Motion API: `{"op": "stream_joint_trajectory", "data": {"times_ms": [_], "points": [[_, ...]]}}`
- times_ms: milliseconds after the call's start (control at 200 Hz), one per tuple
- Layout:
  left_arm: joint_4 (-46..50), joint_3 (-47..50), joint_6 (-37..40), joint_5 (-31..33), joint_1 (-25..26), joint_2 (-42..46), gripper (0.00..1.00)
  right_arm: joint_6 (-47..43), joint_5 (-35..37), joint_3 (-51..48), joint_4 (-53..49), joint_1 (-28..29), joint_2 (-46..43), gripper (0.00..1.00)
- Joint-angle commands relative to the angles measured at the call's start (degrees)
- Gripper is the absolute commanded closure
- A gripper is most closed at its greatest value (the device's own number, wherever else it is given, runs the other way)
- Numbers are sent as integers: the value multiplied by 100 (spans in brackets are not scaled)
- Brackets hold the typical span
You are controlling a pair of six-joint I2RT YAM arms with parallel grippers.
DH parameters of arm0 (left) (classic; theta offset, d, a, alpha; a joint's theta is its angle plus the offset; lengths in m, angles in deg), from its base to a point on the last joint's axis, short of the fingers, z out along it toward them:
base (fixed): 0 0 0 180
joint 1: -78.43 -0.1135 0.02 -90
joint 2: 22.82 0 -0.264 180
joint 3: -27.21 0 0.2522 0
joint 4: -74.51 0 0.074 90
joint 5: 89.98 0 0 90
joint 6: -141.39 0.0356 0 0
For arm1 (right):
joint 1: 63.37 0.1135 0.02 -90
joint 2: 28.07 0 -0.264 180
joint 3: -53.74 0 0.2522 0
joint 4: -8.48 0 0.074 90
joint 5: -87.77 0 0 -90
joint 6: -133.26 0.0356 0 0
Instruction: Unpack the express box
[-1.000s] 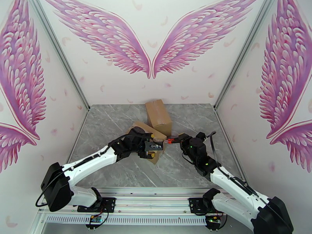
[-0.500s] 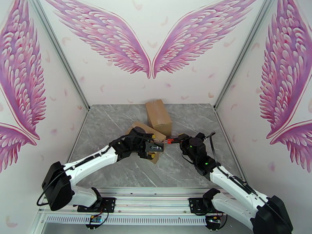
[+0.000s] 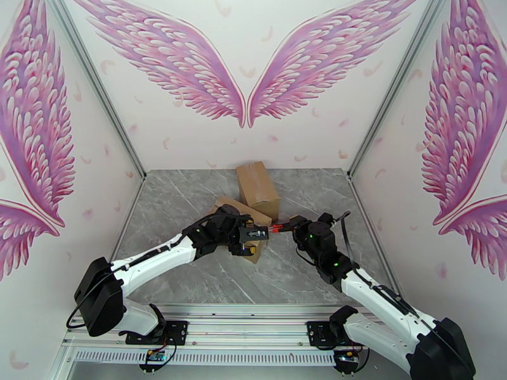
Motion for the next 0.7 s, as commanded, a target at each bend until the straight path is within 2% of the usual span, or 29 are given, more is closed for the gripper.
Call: {"op": "stream_joint_trajectory", "data": {"times_ms": [0,260,695], "points": [[-658,-256,-260,613,-119,-87,13,-232,-947,195,-361,152,-149,100],[-569,-533,-673,989,-139,-359,14,-212,-1160,152,-245,188,-113,100],[-364,-634,-980,1098,-304,-388,15,-373,-1220,196,-618,187,-341,100]]}}
